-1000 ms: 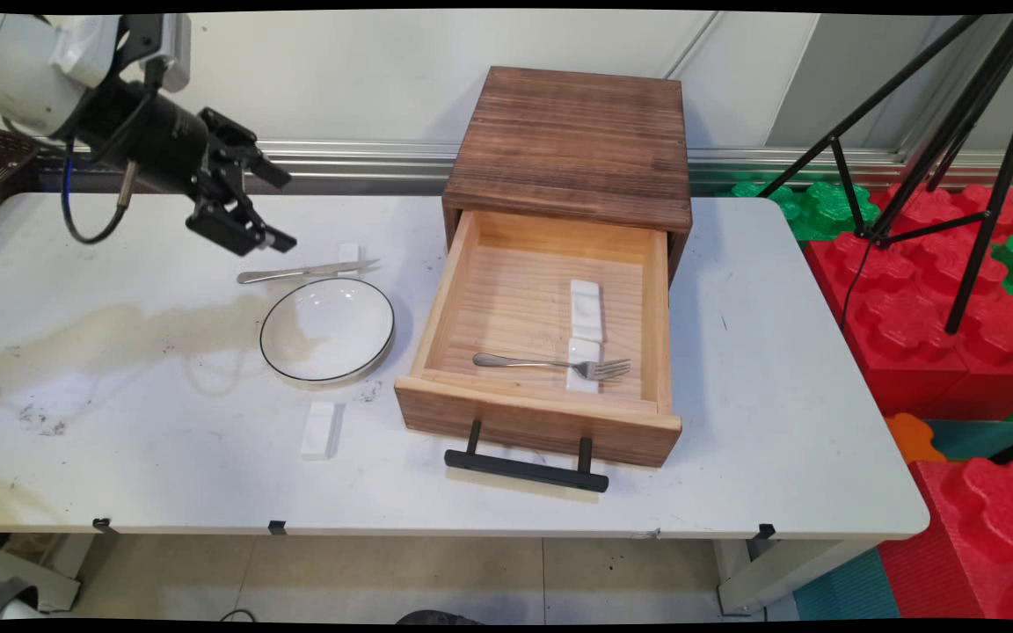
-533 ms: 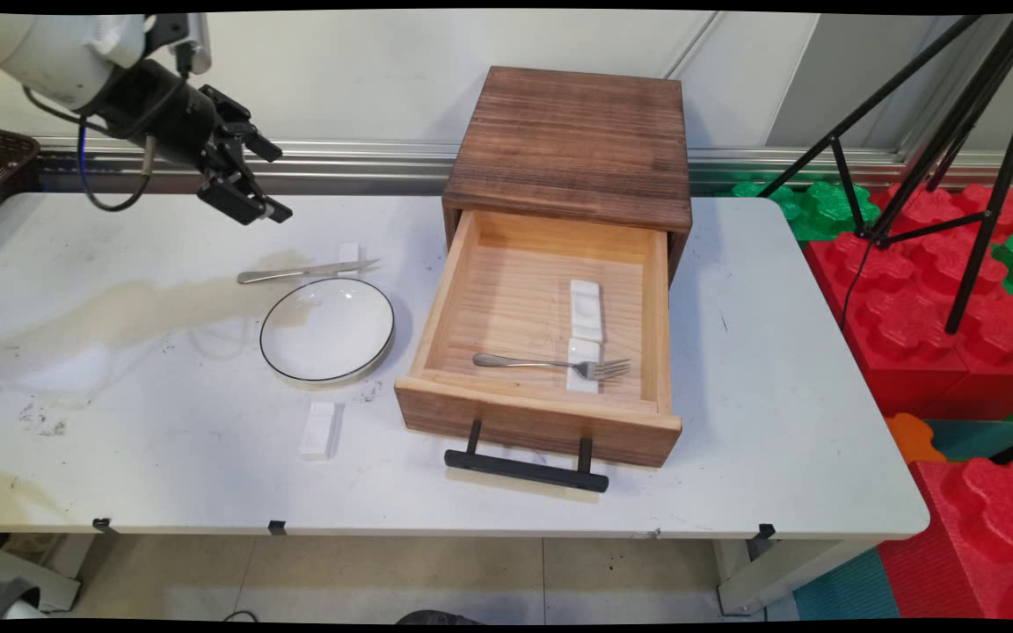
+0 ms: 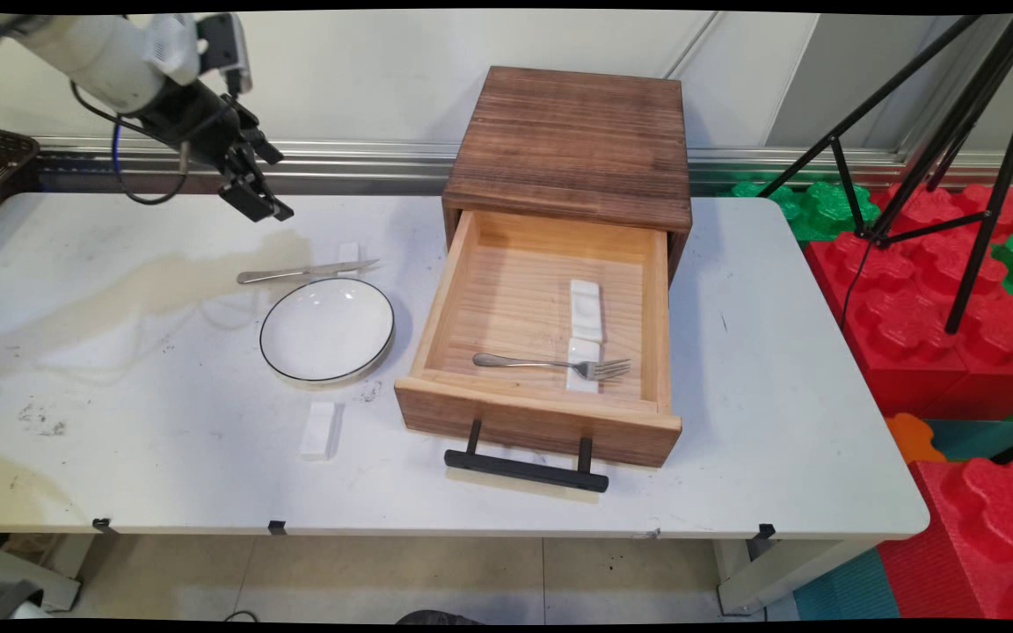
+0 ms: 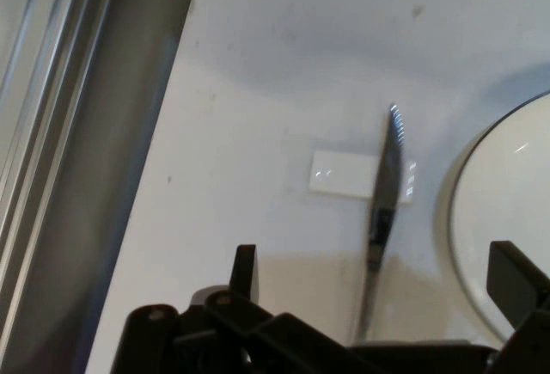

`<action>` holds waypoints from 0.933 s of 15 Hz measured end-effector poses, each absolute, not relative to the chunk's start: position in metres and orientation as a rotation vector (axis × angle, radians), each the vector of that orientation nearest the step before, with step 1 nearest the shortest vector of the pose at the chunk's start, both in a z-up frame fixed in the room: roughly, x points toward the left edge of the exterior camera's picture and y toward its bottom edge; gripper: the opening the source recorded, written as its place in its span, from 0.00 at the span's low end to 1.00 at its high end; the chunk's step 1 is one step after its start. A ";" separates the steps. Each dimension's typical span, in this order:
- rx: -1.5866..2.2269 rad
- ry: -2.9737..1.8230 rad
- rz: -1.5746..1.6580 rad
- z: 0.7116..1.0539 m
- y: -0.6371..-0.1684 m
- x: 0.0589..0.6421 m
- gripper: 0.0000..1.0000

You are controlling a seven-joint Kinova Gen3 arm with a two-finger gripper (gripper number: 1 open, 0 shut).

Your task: Pick up the knife from the left of the white plate

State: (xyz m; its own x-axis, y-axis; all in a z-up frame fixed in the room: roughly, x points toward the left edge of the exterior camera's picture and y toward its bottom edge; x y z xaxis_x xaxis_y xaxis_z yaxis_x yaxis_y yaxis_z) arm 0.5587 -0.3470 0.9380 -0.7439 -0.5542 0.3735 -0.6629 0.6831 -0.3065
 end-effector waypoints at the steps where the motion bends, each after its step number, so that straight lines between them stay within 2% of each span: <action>1: 0.978 -2.666 0.622 0.932 -0.354 0.561 1.00; 14: 0.931 -2.855 0.468 0.859 -0.413 0.567 1.00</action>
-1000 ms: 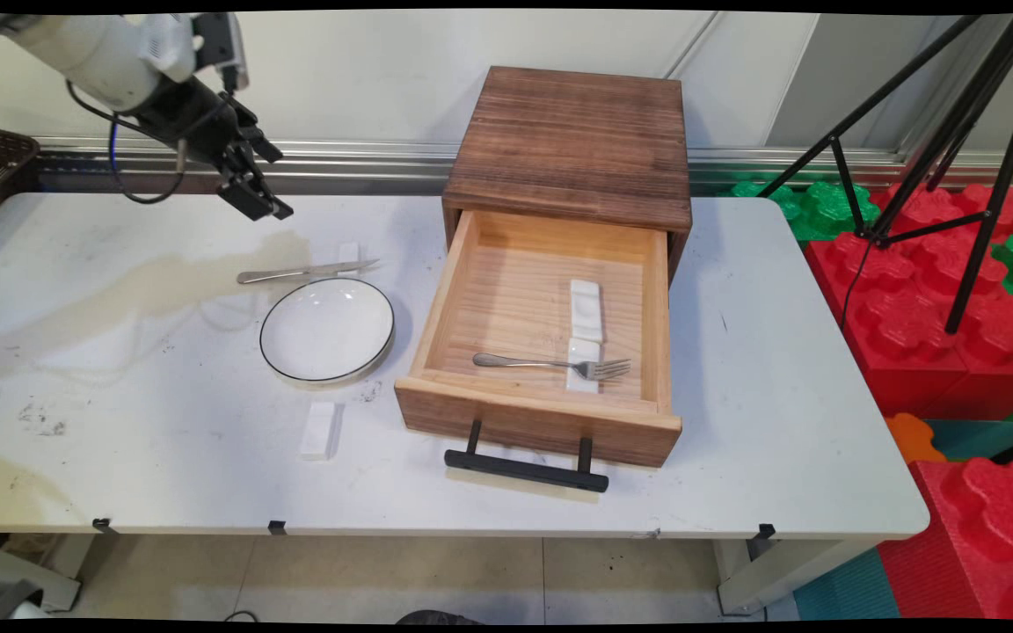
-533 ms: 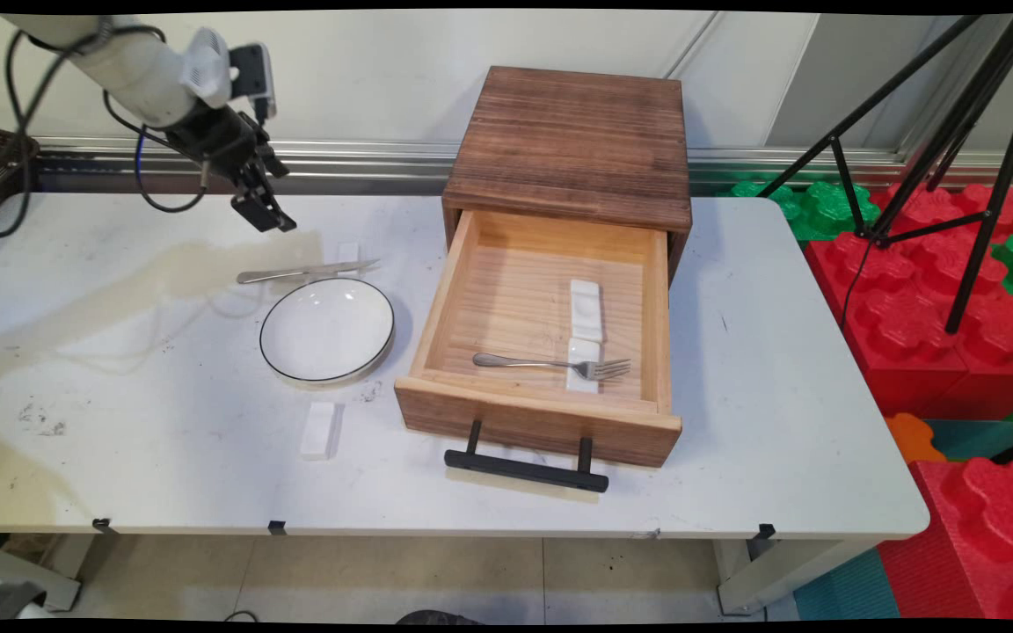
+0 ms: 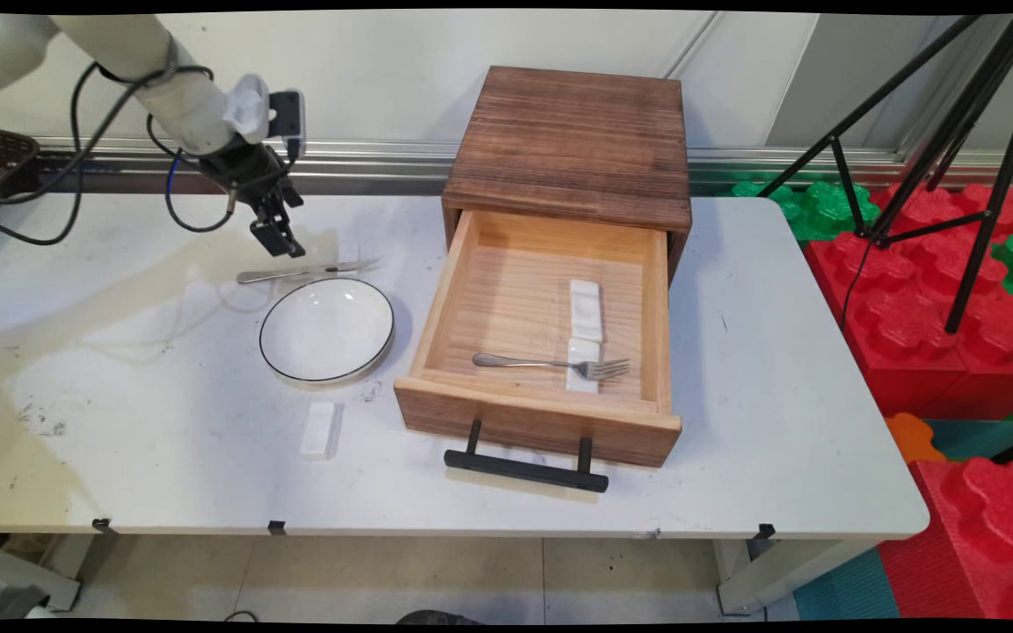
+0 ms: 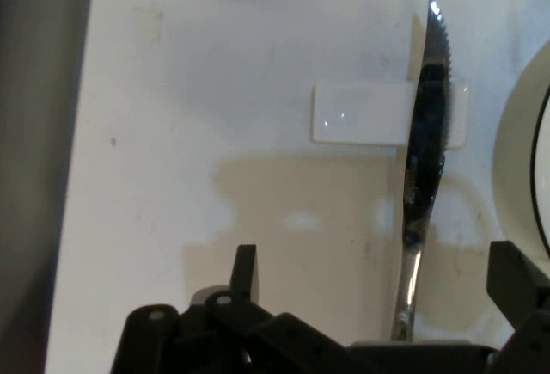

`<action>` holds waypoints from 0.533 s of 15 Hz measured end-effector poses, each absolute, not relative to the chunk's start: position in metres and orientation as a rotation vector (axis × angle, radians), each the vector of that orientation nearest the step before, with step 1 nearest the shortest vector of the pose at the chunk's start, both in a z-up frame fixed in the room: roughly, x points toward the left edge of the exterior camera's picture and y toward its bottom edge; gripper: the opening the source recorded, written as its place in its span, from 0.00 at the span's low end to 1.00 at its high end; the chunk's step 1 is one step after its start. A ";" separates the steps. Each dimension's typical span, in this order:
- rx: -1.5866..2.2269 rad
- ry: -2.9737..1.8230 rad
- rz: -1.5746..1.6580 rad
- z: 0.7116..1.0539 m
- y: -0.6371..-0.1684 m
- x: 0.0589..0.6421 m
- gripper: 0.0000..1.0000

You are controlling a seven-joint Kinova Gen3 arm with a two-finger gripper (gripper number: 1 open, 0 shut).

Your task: Pick up the knife from the left of the white plate

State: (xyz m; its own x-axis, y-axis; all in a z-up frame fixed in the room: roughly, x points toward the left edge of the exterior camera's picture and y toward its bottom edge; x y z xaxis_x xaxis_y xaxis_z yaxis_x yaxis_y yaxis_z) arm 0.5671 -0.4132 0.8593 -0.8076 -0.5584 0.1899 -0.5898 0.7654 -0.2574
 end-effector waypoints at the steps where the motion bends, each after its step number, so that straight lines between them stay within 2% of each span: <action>1: 0.928 -2.863 0.456 0.855 -0.416 0.568 1.00; 8: 0.885 -2.905 0.370 0.830 -0.434 0.574 1.00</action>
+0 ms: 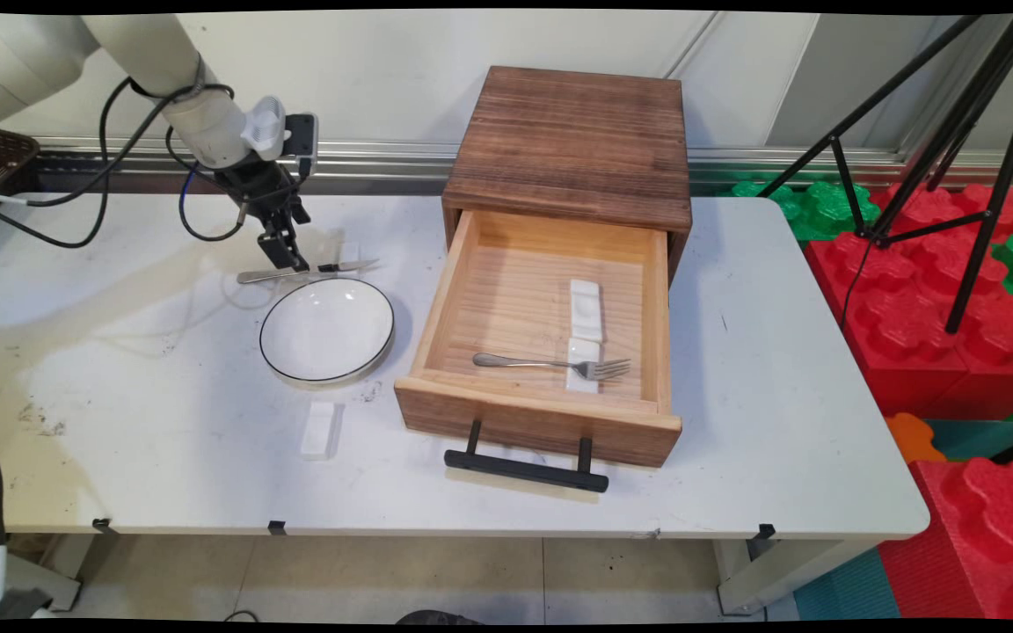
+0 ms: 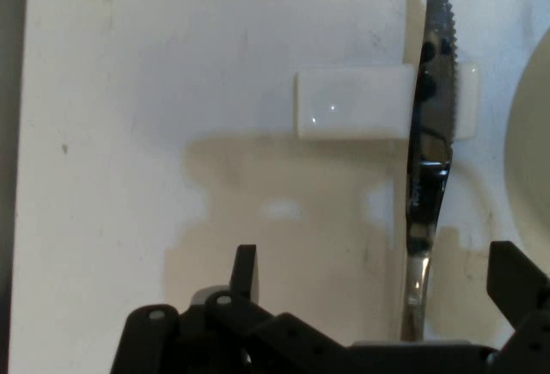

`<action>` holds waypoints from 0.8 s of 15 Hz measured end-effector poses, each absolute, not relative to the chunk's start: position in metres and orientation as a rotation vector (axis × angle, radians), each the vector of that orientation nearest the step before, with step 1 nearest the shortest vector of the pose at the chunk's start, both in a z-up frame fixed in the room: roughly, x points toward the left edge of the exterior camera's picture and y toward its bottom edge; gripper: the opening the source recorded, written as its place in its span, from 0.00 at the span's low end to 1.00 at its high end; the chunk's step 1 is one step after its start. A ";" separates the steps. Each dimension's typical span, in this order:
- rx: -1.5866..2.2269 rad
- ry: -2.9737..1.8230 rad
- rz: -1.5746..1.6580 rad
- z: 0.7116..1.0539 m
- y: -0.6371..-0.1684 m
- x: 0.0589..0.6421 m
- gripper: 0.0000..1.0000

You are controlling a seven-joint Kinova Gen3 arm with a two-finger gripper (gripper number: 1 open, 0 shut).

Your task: Pick up the knife from the left of the white plate

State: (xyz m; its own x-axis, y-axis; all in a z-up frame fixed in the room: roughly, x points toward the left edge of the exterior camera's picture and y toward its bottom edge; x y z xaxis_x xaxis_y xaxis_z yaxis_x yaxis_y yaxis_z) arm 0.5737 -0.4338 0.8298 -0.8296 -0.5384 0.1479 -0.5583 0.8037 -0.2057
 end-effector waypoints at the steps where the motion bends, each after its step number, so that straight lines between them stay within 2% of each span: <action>1: 0.880 -2.908 0.359 0.827 -0.436 0.575 1.00; 12: 0.875 -2.881 0.302 0.807 -0.448 0.576 1.00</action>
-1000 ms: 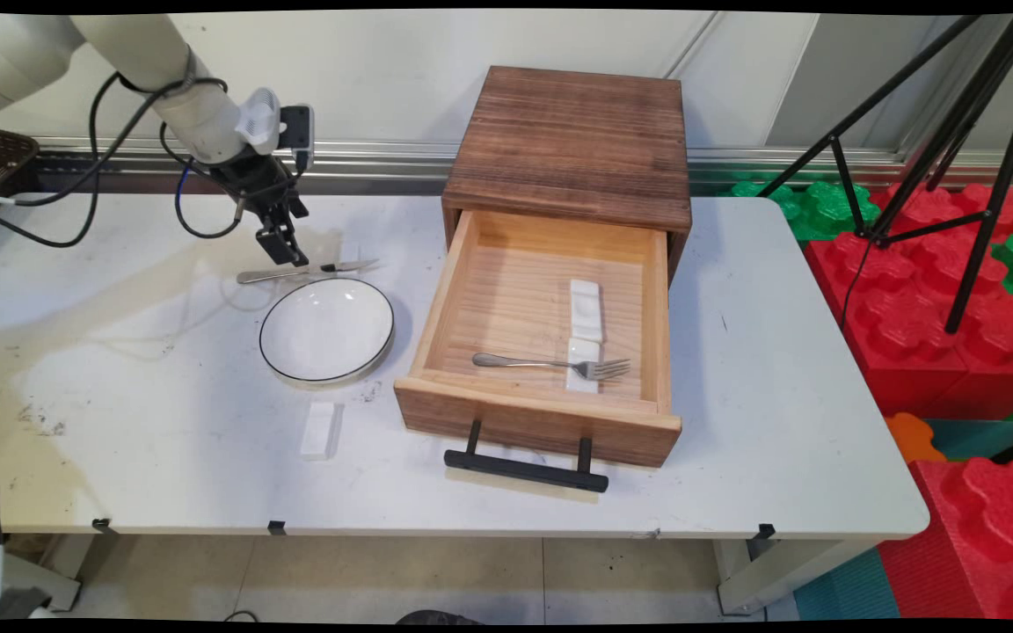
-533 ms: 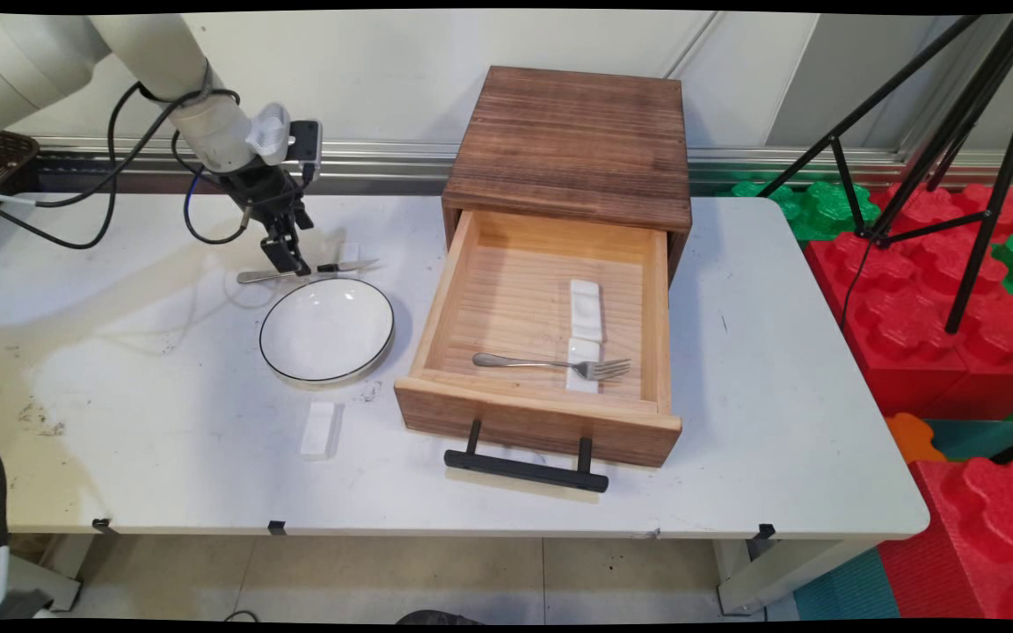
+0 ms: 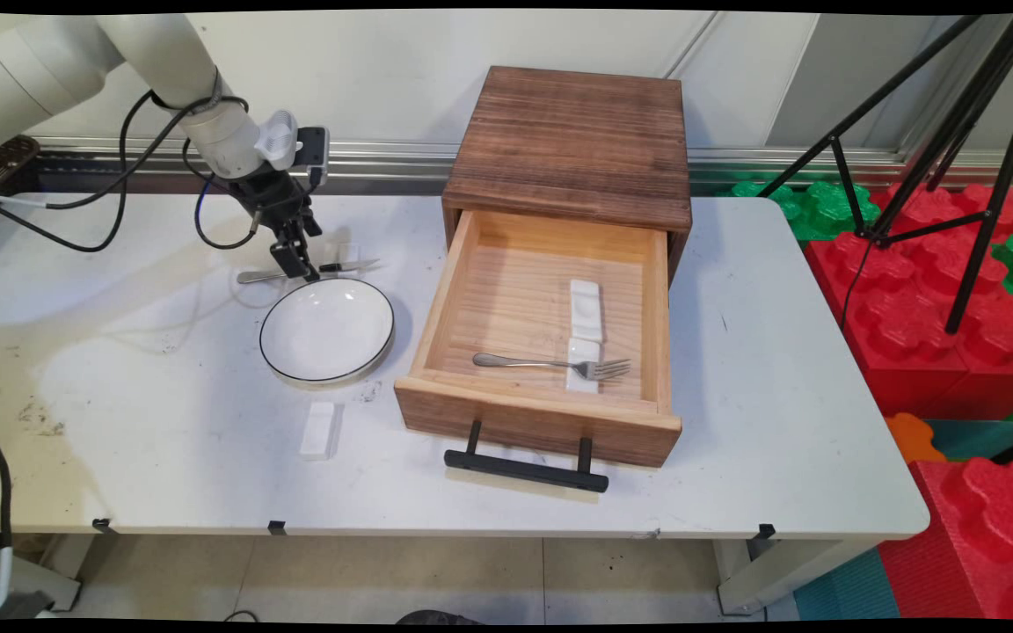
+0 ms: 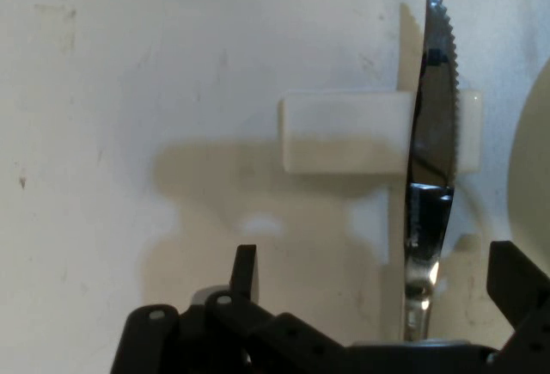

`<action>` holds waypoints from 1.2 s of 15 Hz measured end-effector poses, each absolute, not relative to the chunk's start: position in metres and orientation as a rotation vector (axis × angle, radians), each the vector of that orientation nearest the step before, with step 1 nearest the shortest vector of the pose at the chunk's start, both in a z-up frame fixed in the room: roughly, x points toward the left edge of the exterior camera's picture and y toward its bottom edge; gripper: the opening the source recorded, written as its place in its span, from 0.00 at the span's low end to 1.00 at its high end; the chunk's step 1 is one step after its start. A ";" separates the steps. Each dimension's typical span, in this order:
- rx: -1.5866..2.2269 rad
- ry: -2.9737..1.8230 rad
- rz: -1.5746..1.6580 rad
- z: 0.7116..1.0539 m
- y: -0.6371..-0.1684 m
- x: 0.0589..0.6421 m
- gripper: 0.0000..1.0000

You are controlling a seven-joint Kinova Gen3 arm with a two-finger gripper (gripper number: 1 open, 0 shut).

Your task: Pick up the knife from the left of the white plate, then place the picked object into the drawer

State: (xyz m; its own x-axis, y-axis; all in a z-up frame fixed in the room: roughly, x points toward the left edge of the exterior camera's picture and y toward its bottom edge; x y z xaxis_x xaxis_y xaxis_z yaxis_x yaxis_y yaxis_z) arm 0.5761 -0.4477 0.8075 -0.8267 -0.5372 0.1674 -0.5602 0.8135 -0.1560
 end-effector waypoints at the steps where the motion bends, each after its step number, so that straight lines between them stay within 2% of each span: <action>1: 0.876 -2.878 0.302 0.807 -0.448 0.576 1.00; 11: 0.869 -2.859 0.284 0.798 -0.450 0.576 1.00; 12: 0.867 -2.858 0.282 0.797 -0.450 0.577 0.00; 18: 0.843 -2.850 0.272 0.796 -0.446 0.576 0.00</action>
State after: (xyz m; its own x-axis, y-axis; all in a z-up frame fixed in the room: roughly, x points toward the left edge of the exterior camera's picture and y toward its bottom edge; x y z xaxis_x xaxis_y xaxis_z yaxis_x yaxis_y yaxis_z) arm 0.5758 -0.4462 0.7960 -0.8291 -0.5219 0.2007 -0.5504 0.8250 -0.1286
